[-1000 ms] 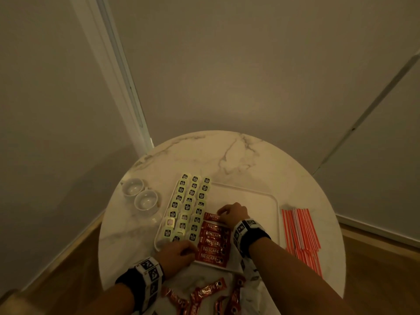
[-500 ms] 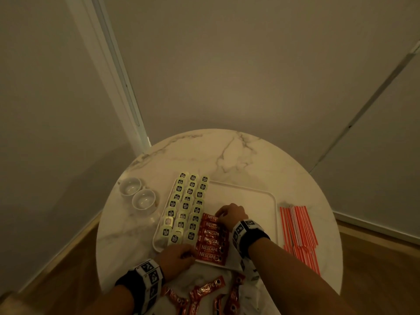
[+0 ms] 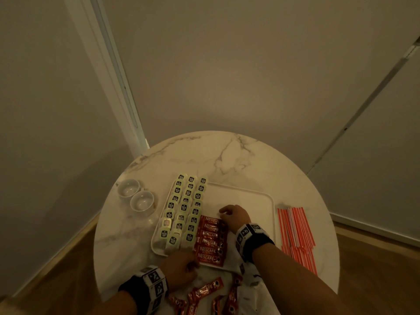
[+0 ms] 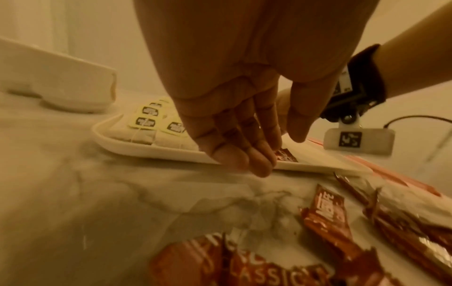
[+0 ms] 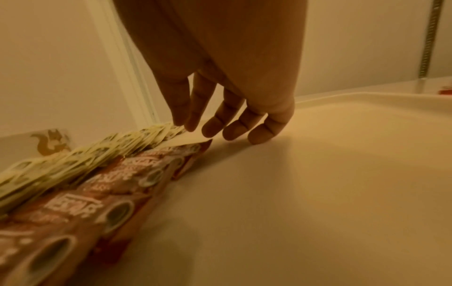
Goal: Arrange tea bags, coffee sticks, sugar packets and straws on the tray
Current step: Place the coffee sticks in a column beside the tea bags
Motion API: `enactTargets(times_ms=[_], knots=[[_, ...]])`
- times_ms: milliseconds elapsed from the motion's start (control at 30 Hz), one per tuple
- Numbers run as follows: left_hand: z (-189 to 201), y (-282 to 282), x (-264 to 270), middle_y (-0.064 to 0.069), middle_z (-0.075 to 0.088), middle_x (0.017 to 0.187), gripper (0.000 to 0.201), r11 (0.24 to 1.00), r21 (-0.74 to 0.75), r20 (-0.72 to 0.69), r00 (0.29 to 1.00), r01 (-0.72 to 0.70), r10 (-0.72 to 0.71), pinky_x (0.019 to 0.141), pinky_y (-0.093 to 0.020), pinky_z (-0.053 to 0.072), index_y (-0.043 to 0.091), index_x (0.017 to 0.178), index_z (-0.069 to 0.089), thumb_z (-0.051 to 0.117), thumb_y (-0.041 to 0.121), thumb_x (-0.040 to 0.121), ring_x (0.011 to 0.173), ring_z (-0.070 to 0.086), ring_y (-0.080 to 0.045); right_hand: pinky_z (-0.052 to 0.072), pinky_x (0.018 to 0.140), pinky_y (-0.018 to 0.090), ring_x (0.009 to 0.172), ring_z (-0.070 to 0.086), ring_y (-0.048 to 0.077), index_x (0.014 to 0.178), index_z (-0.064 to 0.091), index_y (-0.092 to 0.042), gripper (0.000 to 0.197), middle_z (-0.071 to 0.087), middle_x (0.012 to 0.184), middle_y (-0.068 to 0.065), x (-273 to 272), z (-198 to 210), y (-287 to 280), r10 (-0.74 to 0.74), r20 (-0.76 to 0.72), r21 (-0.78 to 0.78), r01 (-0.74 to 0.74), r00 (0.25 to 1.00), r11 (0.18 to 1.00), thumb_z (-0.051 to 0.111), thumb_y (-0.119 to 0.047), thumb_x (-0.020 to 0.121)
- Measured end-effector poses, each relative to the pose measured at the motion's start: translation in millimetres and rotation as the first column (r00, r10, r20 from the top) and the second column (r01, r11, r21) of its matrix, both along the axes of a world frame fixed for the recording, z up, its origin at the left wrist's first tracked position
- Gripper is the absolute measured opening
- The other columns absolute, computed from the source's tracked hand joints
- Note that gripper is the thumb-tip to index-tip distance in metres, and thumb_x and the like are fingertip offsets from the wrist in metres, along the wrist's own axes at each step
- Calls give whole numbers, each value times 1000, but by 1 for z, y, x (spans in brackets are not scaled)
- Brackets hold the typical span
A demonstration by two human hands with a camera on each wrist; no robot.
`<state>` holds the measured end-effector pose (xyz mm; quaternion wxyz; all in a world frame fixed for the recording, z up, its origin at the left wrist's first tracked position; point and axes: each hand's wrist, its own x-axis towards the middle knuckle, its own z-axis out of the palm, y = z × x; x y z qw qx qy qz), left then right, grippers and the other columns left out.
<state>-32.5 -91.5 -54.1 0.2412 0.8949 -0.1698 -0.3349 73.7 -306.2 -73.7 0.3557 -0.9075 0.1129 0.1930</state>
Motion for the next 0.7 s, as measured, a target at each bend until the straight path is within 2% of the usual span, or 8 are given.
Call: enactTargets(times_ms=[67,167,267,333,400,500,600,700], knots=[[6,-10,-5,5,58,118,31,992,69,-6,995,103,-103,92,-22,45,22,118,59,53,37,91,104,55,-9,49,89,30,102,61,17,107,70,-26,20,64,109,-2,-9,2,-8,-49,37,12,48,998,999,62,-30,90],[15,-26,-16,3,60,110,41,948,179,29,962,263,-273,87,-29,45,16,108,59,49,52,90,97,56,-15,45,87,25,99,58,13,108,69,-21,19,63,110,0,-30,7,-17,-100,106,58,94,989,994,61,-24,91],[7,-45,-28,-9,52,131,46,891,319,88,926,322,-366,105,-40,37,10,124,52,54,43,91,122,48,-28,44,85,23,99,57,13,108,68,-20,19,62,108,-1,-57,11,-23,-87,152,73,77,985,994,60,-21,91],[4,-54,-33,-11,44,140,48,901,337,127,935,274,-331,111,-42,31,10,134,46,51,36,95,130,40,-32,44,85,21,100,57,12,107,68,-23,17,60,106,-4,-74,11,-26,-71,158,63,62,985,996,60,-22,91],[5,-60,-36,-12,44,140,44,911,334,118,948,242,-295,107,-40,34,9,133,47,48,33,97,128,42,-32,44,87,24,100,54,11,106,67,-28,16,59,104,-8,-90,10,-28,-34,169,26,30,985,999,60,-25,91],[8,-57,-37,-12,53,131,42,948,250,62,974,197,-219,102,-36,39,10,123,54,43,42,97,120,50,-31,41,87,24,100,50,11,108,67,-30,19,57,101,-10,-109,12,-29,67,184,-54,-58,981,997,59,-29,91],[-1,-47,-33,6,65,110,44,987,102,61,990,124,-130,91,-34,48,30,107,60,37,63,89,99,61,-16,38,85,22,101,49,11,111,67,-30,22,54,96,-12,-122,19,-27,136,164,-59,-127,977,990,60,-30,91],[14,-46,-25,10,67,97,21,999,20,-8,999,38,-38,83,-26,50,30,94,66,50,45,91,88,62,-8,41,78,17,92,54,6,111,68,-27,22,59,96,-13,-131,31,-23,147,129,41,-153,981,987,61,-32,90]])
